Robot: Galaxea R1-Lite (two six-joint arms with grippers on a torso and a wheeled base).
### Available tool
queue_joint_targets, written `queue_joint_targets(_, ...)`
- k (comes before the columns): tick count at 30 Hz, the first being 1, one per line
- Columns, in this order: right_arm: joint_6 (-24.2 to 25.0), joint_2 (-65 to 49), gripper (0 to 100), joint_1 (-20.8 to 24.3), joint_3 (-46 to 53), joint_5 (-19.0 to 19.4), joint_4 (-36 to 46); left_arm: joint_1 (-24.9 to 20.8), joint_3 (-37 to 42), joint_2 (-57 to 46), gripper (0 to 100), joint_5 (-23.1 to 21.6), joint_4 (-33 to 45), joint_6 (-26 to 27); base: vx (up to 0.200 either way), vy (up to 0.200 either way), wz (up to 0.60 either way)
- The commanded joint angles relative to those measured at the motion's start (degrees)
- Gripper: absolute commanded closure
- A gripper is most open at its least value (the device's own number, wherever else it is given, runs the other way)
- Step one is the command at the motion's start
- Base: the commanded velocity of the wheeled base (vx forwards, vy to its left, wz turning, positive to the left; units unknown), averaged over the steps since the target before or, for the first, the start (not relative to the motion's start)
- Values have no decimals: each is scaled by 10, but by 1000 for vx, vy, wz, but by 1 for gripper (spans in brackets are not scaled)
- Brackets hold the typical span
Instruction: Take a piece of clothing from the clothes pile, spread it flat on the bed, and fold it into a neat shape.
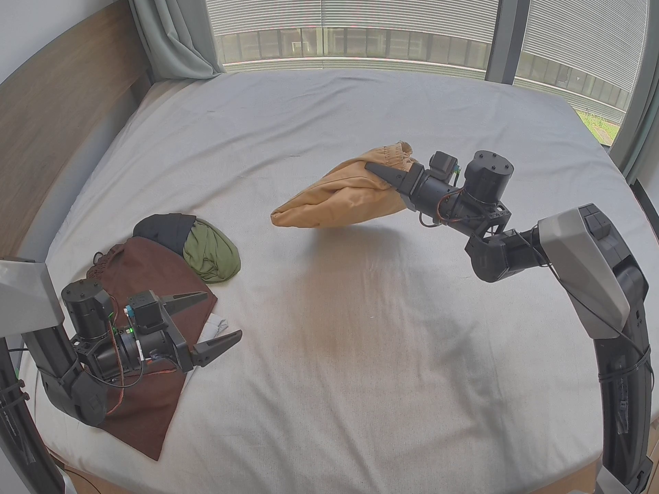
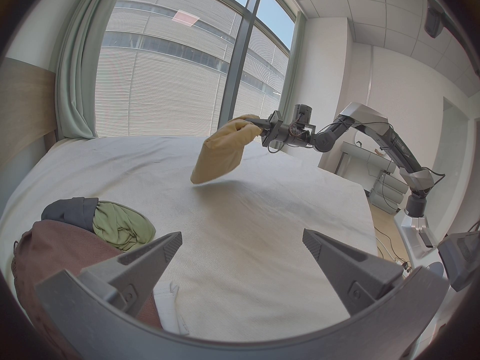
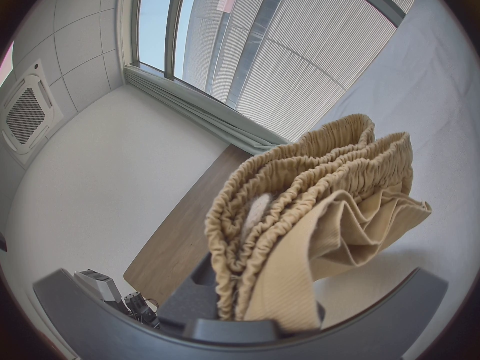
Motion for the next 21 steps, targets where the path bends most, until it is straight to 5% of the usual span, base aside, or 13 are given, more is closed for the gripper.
queue_joint_targets(1,1,17,100,1,-54,-3,18,1,0,2,0,0,0,0,0,0,0)
queue_joint_targets(8,4,74,100,-1,-53,-6,18,-1,0,1,0,0,0,0,0,0,0)
queue_joint_targets(21,-50,63,100,-21,120,-6,11,0,0,-1,0,0,0,0,0,0,0)
